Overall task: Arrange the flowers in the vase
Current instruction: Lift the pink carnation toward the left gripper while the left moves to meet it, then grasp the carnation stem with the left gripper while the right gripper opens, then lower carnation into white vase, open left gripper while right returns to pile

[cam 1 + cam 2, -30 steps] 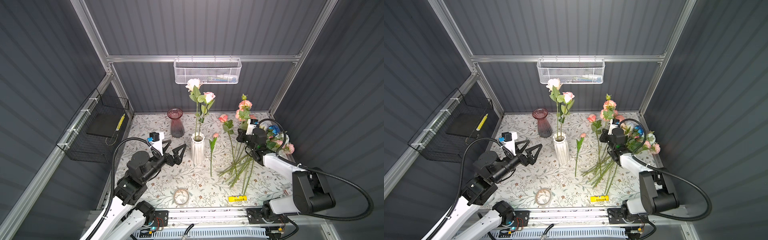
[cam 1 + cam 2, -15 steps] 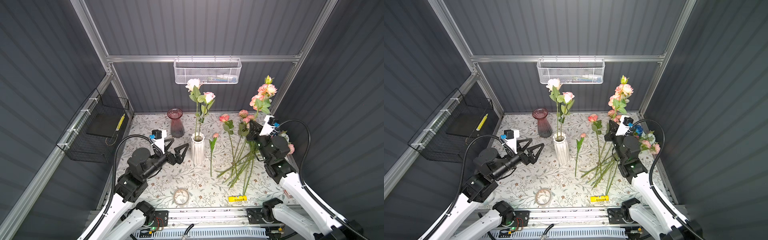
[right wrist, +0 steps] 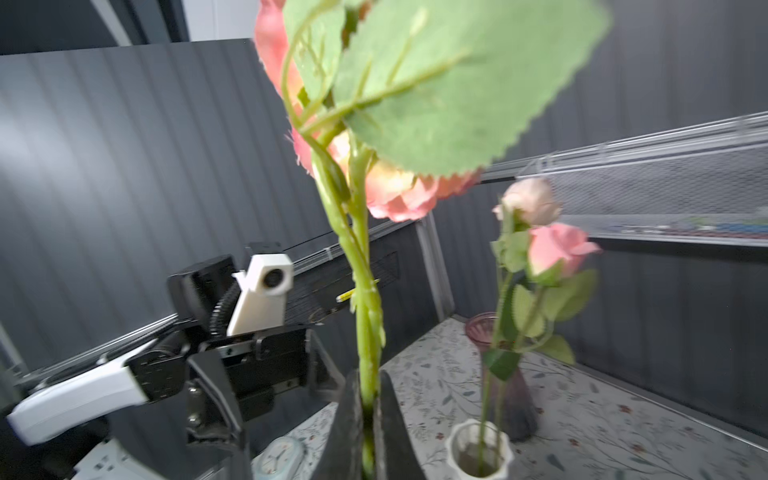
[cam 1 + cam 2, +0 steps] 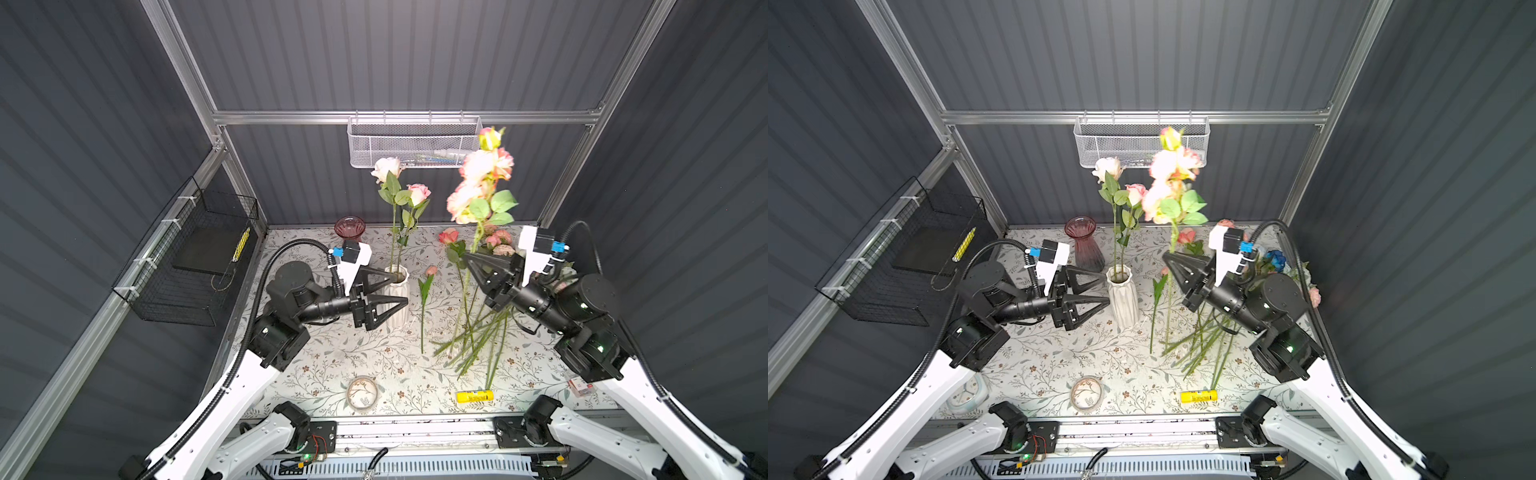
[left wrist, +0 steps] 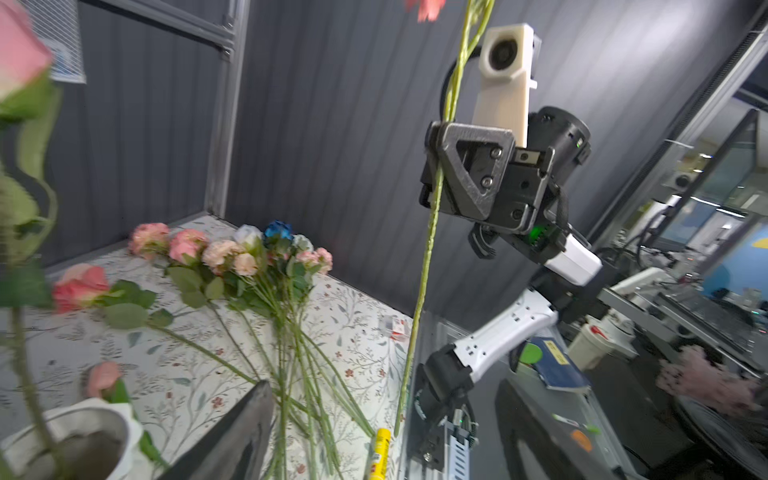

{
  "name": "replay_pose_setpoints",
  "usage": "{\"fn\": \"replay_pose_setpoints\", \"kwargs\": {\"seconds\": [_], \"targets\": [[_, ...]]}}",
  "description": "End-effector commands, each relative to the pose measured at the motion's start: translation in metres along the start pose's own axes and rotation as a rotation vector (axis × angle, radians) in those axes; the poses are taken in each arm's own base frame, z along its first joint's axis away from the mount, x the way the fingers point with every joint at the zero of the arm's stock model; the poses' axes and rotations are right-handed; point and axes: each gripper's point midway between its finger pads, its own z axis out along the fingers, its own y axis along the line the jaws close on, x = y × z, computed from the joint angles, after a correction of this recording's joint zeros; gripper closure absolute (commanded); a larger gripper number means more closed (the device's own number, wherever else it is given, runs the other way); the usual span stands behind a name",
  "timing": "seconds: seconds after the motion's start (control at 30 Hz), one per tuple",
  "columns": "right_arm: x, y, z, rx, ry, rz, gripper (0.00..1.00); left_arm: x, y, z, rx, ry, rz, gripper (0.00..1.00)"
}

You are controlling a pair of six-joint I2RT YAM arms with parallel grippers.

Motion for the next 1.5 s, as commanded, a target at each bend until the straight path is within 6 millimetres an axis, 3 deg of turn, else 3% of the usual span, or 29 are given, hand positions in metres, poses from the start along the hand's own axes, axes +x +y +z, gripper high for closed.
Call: {"fn": "replay_pose_setpoints", "kwargs": {"seconds": [0.0,0.27,0.5,0.57,0.83,0.87,0.97,1.07,1.23,1.47], "targets": [[0.017,0.029,0.023,-0.146,0.073,0.047,1.00,-0.014,-0.036,-0.002,0.178,-0.006,0.053,0.17],[0.021,0.051,0.059,-0.236,0.036,0.078,1.00,-0.016,-0.033,0.001,0.186,-0.020,0.064,0.36],[0.014,0.053,0.065,-0.241,-0.020,0.094,1.00,-0.013,-0.024,0.006,0.162,-0.015,0.048,0.63],[0.026,0.049,0.074,-0.229,-0.002,0.102,1.00,-0.016,-0.024,0.006,0.159,-0.023,0.054,0.69],[0.035,0.046,0.077,-0.223,0.006,0.118,1.00,-0.029,-0.024,0.008,0.156,-0.059,0.075,0.99],[0.034,0.039,0.077,-0.184,-0.008,0.118,0.96,-0.031,-0.023,0.008,0.149,-0.062,0.077,1.00],[0.037,0.033,0.072,-0.149,-0.008,0.109,0.71,-0.034,-0.020,0.007,0.110,-0.067,0.099,1.00],[0.023,0.034,0.051,-0.119,-0.050,0.077,0.50,-0.040,-0.016,0.004,0.045,-0.075,0.146,1.00],[0.017,0.020,0.017,-0.012,-0.085,0.014,0.43,-0.064,-0.005,-0.005,-0.112,-0.113,0.265,1.00],[0.009,0.012,-0.021,0.080,-0.111,-0.043,0.41,-0.102,0.030,-0.014,-0.379,-0.166,0.458,1.00]]}}
